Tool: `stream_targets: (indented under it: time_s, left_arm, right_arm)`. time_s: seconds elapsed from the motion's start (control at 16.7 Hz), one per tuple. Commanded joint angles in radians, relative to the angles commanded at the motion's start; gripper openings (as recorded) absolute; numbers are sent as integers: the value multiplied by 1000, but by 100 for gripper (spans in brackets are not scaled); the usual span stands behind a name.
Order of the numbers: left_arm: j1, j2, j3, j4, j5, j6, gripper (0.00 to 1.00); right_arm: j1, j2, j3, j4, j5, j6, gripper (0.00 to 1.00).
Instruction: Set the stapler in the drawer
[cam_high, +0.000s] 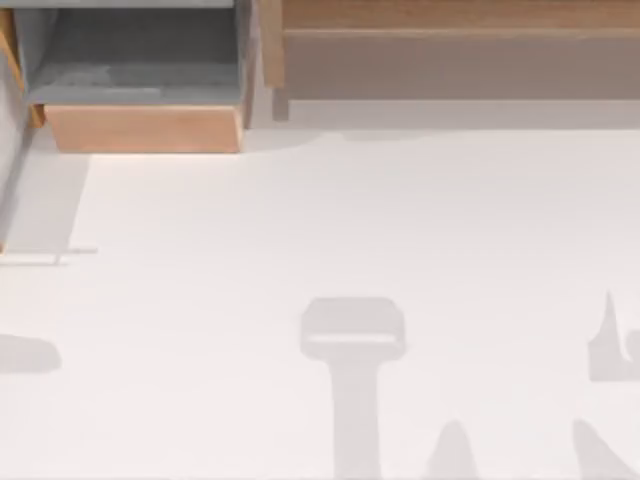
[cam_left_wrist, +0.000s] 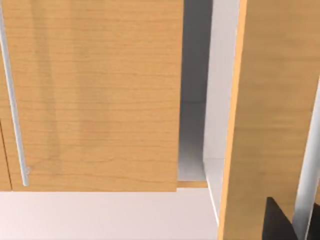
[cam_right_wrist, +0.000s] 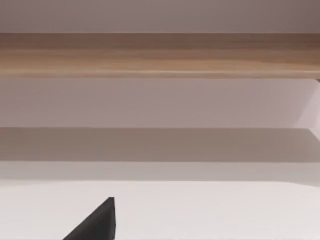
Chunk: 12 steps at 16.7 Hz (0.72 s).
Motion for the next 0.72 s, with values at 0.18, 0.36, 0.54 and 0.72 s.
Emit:
stream_targets:
  time_s: [0.18, 0.36, 0.54, 0.72]
  left_arm:
    - [0, 0, 0, 0, 0, 0, 0]
    - [0, 12, 2, -11, -1, -3, 0]
    - [-40, 39, 62, -44, -26, 0, 0]
    - [-88, 77, 157, -97, -82, -5, 0]
  right_arm:
    - [0, 0, 0, 0, 0, 0, 100]
    - [0, 0, 0, 0, 0, 0, 100]
    - [0, 0, 0, 0, 0, 0, 100]
    - [0, 0, 0, 0, 0, 0, 100]
